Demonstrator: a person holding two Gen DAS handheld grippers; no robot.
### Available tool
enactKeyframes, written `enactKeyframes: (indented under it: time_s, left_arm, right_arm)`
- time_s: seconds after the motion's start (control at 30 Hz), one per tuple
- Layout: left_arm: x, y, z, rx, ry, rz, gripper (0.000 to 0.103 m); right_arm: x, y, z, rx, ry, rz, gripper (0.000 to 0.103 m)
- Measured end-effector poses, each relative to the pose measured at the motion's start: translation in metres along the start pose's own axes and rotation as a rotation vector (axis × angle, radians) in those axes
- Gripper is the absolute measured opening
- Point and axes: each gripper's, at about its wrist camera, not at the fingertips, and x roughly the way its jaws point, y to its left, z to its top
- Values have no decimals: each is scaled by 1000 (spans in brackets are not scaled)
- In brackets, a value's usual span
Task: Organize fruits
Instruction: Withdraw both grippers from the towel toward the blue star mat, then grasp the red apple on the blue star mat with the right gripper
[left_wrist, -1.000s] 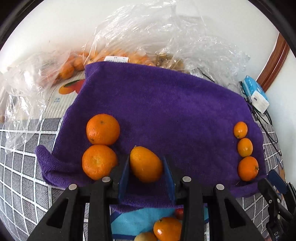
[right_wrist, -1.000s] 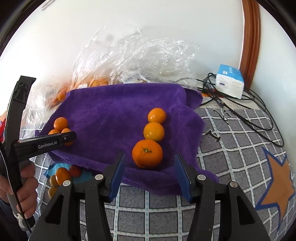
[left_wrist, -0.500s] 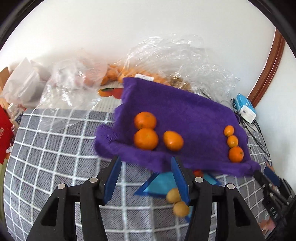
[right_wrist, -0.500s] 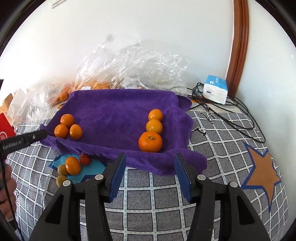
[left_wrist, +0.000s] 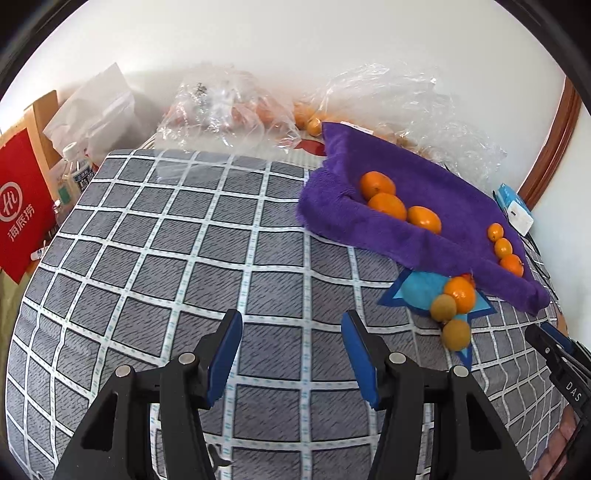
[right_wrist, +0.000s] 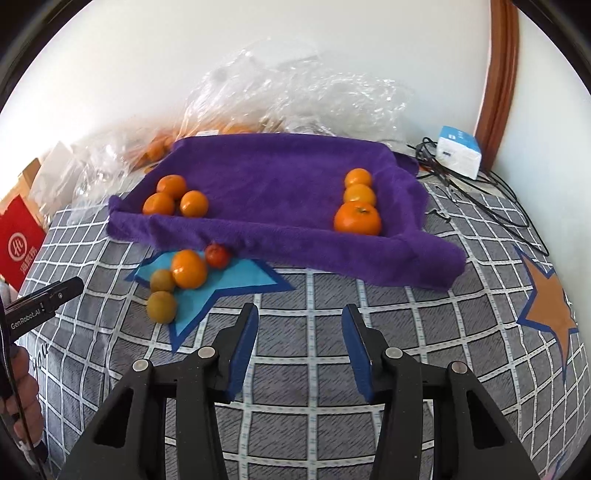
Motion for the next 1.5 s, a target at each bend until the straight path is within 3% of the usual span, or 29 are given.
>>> enactKeyframes:
  time_s: [0.2,0.3,0.47,0.6,0.87,1.17,1.5]
  left_arm:
    - [8,20,-5,-31,3,-2,58]
    - [7,27,-9,-43,-36,-26,61]
    - [6,25,-14,-38,-52,-20,64]
    - [7,25,-14,-39,-52,-16,66]
    - [8,25,-13,-34,-50,-24,70]
    - [9,25,-13,-30,-47,-37,74]
    - [8,29,-13,-37,-48,-53,76]
  right_arm:
    - [4,21,-1,-18,-5,21,48]
    - [7,31,2,-26,-5,23,48]
    - [13,43,10,-49,-27,16,48]
    - [23,47,17,-35,-22,62,48]
    - [46,54,32,-64,-25,55,29]
    - [72,57,37,-91,44,129,29]
    - [78,58,32,-115,39,103,24]
